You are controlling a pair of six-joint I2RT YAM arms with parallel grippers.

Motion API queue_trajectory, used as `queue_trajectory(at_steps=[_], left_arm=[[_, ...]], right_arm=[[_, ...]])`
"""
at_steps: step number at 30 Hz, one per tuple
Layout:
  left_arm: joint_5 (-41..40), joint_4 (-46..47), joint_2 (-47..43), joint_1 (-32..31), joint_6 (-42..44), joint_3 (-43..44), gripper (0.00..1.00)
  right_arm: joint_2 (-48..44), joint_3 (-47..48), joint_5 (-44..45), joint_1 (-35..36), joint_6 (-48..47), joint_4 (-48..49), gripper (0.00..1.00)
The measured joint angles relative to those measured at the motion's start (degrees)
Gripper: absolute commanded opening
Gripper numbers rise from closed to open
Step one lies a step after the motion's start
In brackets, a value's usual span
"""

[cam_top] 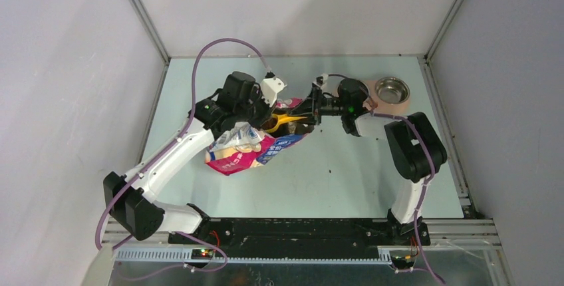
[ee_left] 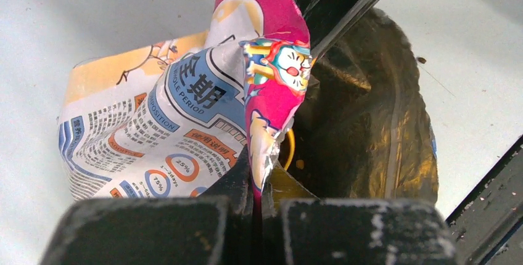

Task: Serve the pet food
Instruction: Collect the pet food from the pet food bag.

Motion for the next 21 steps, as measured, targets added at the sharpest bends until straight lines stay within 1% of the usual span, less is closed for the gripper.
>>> queue_trajectory(at_steps=[7,15,21], left_arm=[[0.2,-0.13,0.0,-0.11,0.0,0.0,0.0],[0.2,-0.13,0.0,-0.09,0.0,0.0,0.0],[0.2,-0.13,0.0,-0.11,0.0,0.0,0.0]], right_arm=[[-7.39,-3.89,-2.84,-7.1,0.87,0.81,0.0],[-10.27,-6.29,-6.8,-12.85,1.86,2.25,0.0],[-10.91,-8.0,-8.52,-15.37,4.61,6.29,0.0]])
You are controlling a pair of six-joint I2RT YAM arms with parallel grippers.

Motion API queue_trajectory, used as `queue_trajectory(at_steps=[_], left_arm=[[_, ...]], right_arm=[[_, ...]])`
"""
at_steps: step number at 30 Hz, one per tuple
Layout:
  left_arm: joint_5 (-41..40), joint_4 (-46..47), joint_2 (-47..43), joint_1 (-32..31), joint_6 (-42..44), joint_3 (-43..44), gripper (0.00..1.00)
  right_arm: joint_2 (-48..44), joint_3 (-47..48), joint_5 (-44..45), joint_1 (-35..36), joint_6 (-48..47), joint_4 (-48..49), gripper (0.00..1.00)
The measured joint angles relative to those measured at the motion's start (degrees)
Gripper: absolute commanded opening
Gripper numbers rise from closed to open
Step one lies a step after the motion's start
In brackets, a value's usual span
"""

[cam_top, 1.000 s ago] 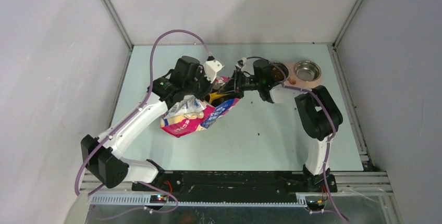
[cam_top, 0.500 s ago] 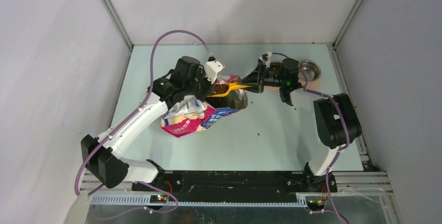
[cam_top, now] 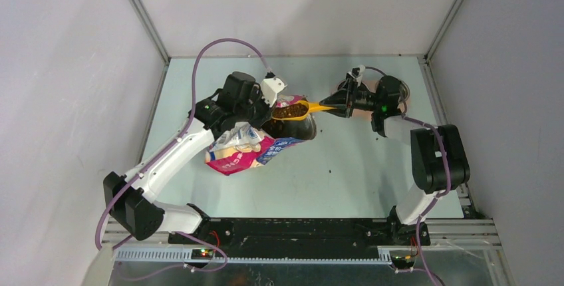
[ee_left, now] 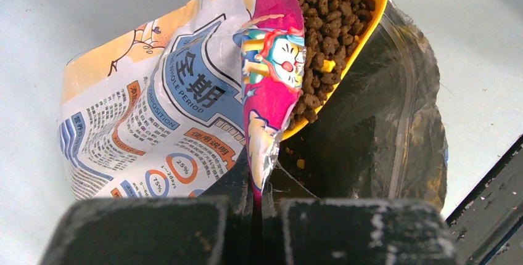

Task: Serve the pet food
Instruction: Collect the pet food from the pet food bag.

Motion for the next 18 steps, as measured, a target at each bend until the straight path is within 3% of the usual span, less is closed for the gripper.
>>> queue_trajectory(at_steps=[5,14,18], left_arm=[[-0.02,0.02,0.0,0.02,0.0,0.0,0.0],[-0.66,-0.92,0.02,-0.04,0.04,0.35,0.0],[-0.9,-1.14,0.02,-0.04,0.04,0.66,0.0]], right_arm=[[-0.02,-0.61,-0.22,0.17,1.57,2.51,0.0],[1.64,1.86,3.89,9.57,-1.03,0.68,0.0],[2.71,2.69,3.98,9.99,-0.15,0.85,0.0]])
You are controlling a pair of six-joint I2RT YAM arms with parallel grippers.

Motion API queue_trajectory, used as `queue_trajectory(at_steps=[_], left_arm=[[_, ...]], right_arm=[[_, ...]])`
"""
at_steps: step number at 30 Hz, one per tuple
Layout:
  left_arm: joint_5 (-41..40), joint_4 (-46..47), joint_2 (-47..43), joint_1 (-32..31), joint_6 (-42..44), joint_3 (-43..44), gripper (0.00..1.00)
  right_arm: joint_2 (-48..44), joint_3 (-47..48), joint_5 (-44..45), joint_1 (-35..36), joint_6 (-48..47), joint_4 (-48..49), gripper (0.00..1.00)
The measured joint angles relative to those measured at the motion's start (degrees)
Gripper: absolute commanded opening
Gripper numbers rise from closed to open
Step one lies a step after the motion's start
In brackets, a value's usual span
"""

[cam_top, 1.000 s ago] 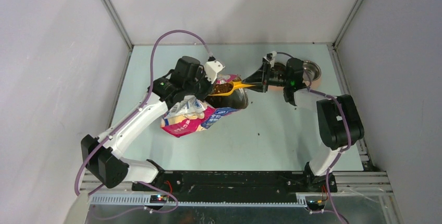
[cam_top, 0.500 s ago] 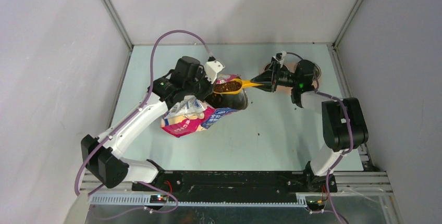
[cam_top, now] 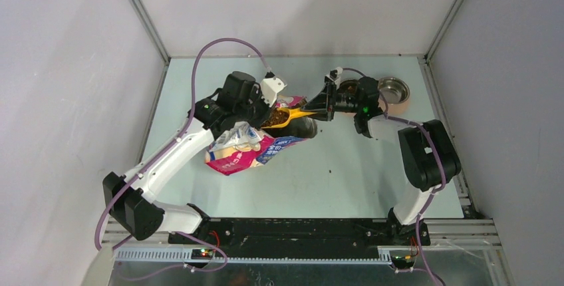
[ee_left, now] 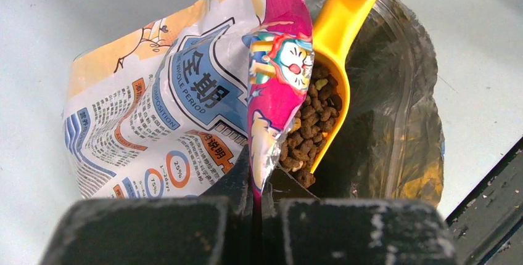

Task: Serve the pet food
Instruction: Collect the pet food from the pet food bag.

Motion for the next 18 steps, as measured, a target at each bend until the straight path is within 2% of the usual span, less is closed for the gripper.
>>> queue_trajectory(at_steps=[6,13,18], left_arm=[[-0.02,0.04,0.07,-0.2,0.0,0.0,0.0],[-0.46,0.66,0.22,-0.22,0.04,0.0,0.0],[-0.22,0.39,0.96,-0.9,0.04,0.17,0.0]], right_arm=[[0.42,0.02,-1.29,-2.05,1.81,1.31,0.0],[0.44,-0.68,-3.87,-9.79,4.15,4.61,0.0],[0.22,-3.39,-3.39,-8.57,5.38,7.93,0.0]])
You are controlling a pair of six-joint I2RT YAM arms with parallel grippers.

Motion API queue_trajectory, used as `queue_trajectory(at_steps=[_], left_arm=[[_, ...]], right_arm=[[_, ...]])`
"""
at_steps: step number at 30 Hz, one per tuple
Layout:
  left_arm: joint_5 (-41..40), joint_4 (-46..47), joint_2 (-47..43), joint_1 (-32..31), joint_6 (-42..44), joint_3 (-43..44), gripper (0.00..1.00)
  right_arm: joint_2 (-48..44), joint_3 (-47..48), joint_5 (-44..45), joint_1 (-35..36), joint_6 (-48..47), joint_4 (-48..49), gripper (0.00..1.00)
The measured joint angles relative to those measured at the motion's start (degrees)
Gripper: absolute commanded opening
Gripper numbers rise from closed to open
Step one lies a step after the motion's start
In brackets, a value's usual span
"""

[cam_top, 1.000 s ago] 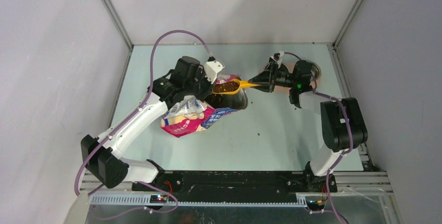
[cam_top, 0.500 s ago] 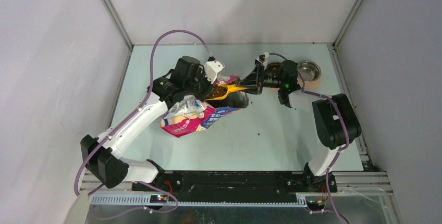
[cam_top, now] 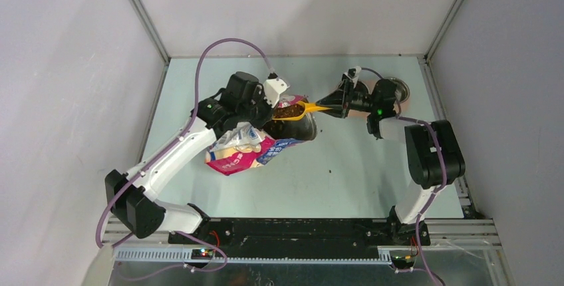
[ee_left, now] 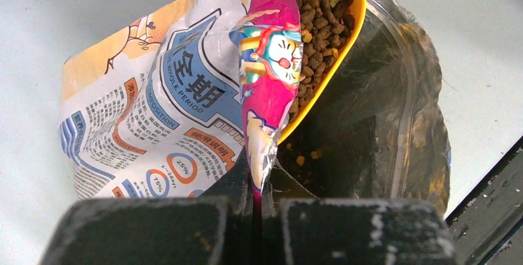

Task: Serve the pet food
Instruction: Collect the pet food from the pet food bag.

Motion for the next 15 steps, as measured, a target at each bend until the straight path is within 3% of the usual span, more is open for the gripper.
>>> queue_trajectory(at_steps=[15], left_arm=[[-0.74,-0.68,-0.02,-0.17,0.44,0.57,0.0]], right_arm=[[1.79,-0.44,1.03,0.31,3.89,8.46,0.0]])
